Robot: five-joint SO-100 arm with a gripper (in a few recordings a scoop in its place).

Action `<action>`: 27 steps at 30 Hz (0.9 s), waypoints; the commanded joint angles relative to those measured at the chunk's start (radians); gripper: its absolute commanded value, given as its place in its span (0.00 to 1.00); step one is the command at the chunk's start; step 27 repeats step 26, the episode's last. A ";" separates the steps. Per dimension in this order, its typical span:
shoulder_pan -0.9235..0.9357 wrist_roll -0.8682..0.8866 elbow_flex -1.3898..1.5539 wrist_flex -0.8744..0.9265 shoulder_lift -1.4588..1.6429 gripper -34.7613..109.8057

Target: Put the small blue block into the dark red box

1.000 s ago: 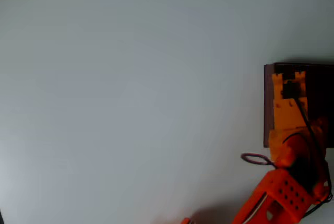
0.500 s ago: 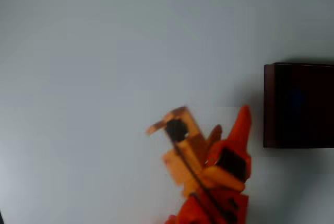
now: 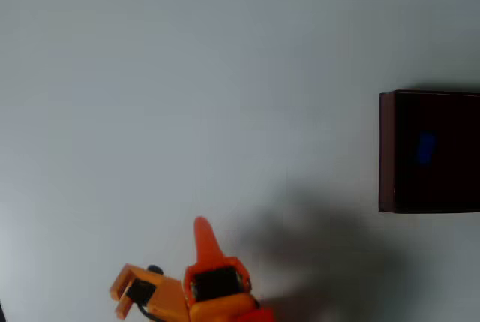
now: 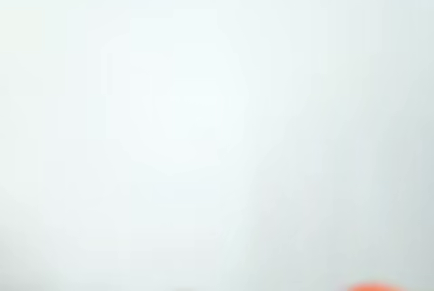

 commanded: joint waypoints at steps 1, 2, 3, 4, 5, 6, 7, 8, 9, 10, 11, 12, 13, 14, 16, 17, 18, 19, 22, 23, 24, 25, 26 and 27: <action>-0.084 0.025 0.067 -0.011 0.006 0.26; -0.101 0.028 0.094 -0.026 0.008 0.24; -0.120 0.028 0.123 -0.041 0.008 0.24; -0.130 0.012 0.143 -0.049 0.008 0.24; -0.133 0.025 0.163 -0.055 0.009 0.24; -0.137 0.028 0.178 -0.058 0.009 0.24; -0.138 0.020 0.195 -0.060 0.009 0.24; -0.141 -0.025 0.215 -0.064 0.009 0.24; -0.156 -0.069 0.219 -0.066 0.009 0.24; -0.167 -0.097 0.219 -0.066 0.009 0.24; -0.164 -0.103 0.219 -0.066 0.009 0.24; -0.164 -0.103 0.219 -0.066 0.009 0.24; -0.164 -0.103 0.219 -0.066 0.009 0.24; -0.164 -0.091 0.219 -0.066 0.009 0.24; -0.147 -0.074 0.219 -0.066 0.009 0.24; -0.138 -0.066 0.219 -0.066 0.009 0.24; -0.135 -0.064 0.219 -0.066 0.009 0.24; -0.135 -0.063 0.219 -0.066 0.009 0.24; -0.144 -0.066 0.219 -0.066 0.009 0.24; -0.144 -0.066 0.219 -0.066 0.008 0.24; -0.144 -0.066 0.219 -0.066 0.008 0.24; -0.144 -0.064 0.219 -0.066 0.008 0.24; -0.143 -0.064 0.219 -0.066 0.008 0.24; -0.143 -0.064 0.219 -0.066 0.008 0.24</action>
